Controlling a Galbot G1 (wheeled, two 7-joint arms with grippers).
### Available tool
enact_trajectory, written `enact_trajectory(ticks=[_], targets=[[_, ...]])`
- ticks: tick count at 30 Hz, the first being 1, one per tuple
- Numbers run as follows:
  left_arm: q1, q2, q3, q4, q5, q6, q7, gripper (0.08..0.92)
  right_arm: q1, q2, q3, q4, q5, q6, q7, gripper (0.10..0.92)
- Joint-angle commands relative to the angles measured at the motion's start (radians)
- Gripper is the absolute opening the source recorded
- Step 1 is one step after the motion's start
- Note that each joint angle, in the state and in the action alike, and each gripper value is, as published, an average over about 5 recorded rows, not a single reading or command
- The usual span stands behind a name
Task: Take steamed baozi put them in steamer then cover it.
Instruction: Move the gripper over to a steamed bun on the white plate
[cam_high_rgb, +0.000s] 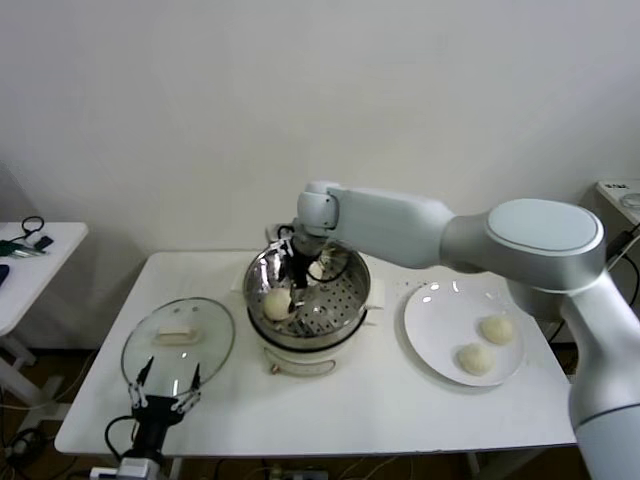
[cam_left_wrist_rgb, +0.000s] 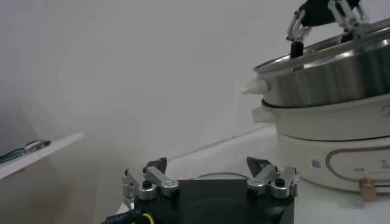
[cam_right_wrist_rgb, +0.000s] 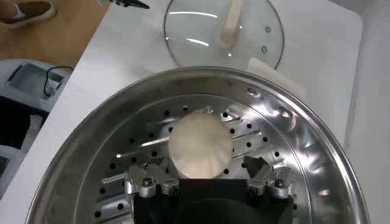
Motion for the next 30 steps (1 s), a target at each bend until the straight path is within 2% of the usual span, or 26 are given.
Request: enact_trajectory(ticks=[1, 9, 18, 24, 30], targets=[[0.000, -0.001, 0.004, -0.004, 0.004, 0.002, -0.001, 0.823, 0.126, -0.240, -0.009, 0.196, 0.016, 0.017, -0.041, 0.823], [-0.002, -0.001, 0.004, -0.007, 0.008, 0.008, -0.001, 0.823, 0.221, -0.557, -0.036, 0.362, -0.034, 0.060, -0.098, 0.823], [0.006, -0.006, 0.001, -0.021, 0.012, 0.013, -0.003, 0.823, 0.016, -0.820, 0.052, 0.454, -0.263, 0.081, -0.131, 0.823], [0.020, -0.020, 0.002, -0.043, 0.021, 0.018, -0.004, 0.823, -0.205, -0.902, 0.201, 0.412, -0.426, 0.102, -0.151, 0.823], [0.035, -0.029, 0.002, -0.052, 0.032, 0.016, -0.006, 0.823, -0.362, -0.919, 0.322, 0.346, -0.539, 0.139, -0.159, 0.823]])
